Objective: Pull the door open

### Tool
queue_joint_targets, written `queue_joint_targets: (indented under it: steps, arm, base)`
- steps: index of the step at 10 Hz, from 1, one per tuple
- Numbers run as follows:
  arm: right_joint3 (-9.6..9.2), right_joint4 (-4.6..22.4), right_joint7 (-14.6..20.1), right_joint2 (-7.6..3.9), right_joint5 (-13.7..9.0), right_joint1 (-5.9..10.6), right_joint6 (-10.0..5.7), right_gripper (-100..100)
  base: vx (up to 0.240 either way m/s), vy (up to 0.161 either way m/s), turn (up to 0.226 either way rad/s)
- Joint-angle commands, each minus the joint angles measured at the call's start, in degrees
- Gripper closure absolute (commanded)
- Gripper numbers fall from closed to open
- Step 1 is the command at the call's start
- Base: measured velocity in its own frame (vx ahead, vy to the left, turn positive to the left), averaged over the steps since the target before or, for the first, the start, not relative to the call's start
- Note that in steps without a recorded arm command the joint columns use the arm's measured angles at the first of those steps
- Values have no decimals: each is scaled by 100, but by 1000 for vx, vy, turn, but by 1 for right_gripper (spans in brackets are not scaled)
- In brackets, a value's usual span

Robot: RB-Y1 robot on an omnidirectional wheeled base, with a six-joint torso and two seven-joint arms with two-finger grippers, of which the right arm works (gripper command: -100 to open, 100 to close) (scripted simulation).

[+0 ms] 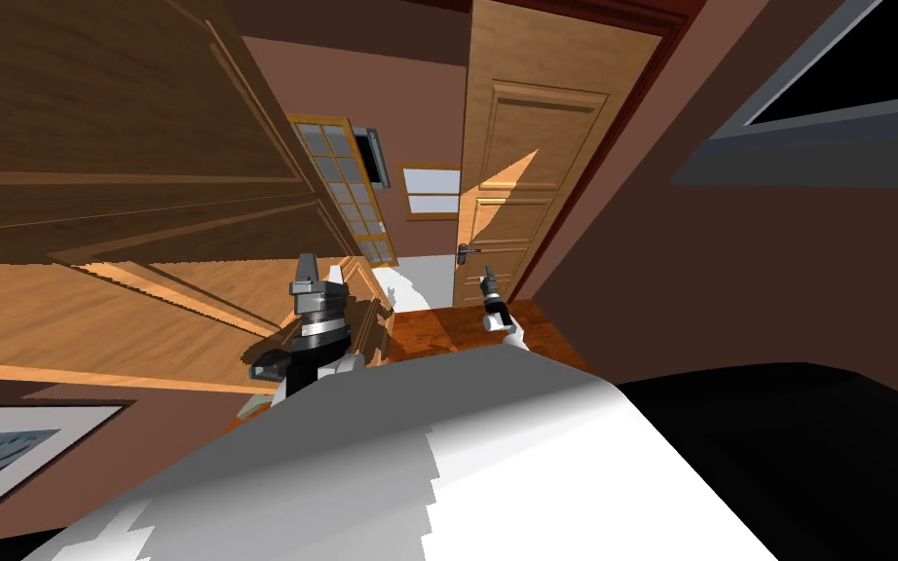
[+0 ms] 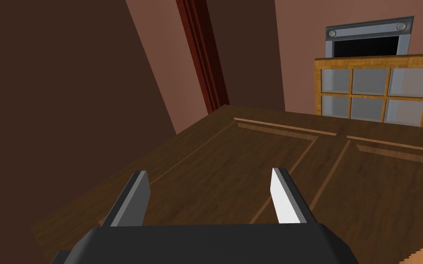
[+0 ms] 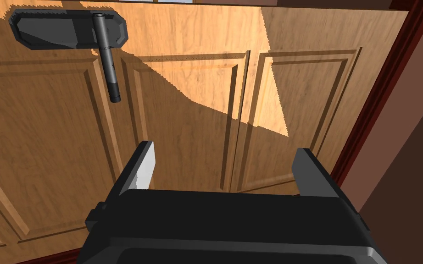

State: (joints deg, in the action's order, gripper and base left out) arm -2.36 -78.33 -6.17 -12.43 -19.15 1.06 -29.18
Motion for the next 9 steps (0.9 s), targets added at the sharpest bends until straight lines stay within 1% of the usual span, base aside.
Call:
queue_joint_targets:
  steps: [1,2,3,9]
  arm:
    - [9,286,-48,-70,-141,176,48,-100]
    - [9,347,-48,-70,-141,176,48,-100]
    - [14,539,-75,-108,-225,279,69,-100]
    - [39,1595,-225,-319,-686,847,182,-100]
  base:
    - [89,-50,125]
    - [65,-34,48]
    - [54,-27,61]
    - [83,-50,110]
